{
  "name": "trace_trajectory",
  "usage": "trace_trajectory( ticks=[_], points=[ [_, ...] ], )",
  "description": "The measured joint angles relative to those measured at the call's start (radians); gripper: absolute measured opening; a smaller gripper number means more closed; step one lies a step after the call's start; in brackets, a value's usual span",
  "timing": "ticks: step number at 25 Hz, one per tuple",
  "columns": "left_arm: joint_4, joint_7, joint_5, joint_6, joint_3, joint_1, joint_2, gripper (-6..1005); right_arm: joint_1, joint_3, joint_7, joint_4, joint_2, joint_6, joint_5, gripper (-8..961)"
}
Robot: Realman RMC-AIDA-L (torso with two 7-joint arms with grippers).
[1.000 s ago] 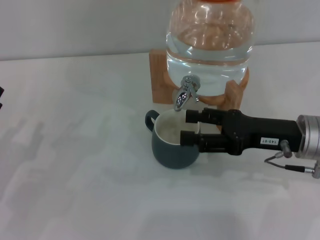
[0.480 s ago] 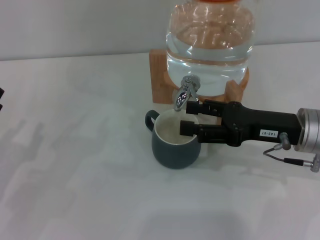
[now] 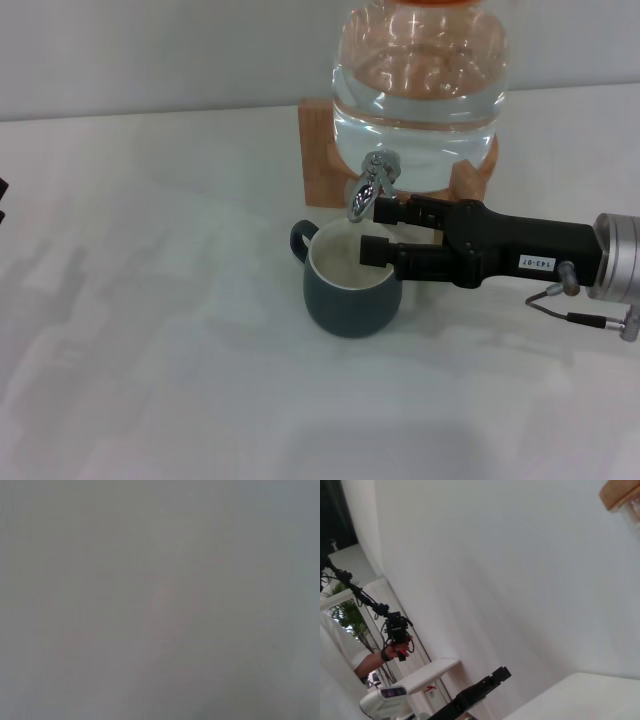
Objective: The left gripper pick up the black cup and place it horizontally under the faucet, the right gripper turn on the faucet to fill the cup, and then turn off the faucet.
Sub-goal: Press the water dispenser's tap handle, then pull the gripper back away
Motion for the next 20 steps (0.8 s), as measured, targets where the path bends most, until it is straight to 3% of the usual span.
trace_trajectory(
  ticks=[20],
  points=[
    [-0.001, -0.002, 0.004, -0.001, 0.003, -0.002, 0.001, 498, -0.012, 0.038, -0.008, -0.003, -0.005, -0.025, 0.007, 841]
  ],
)
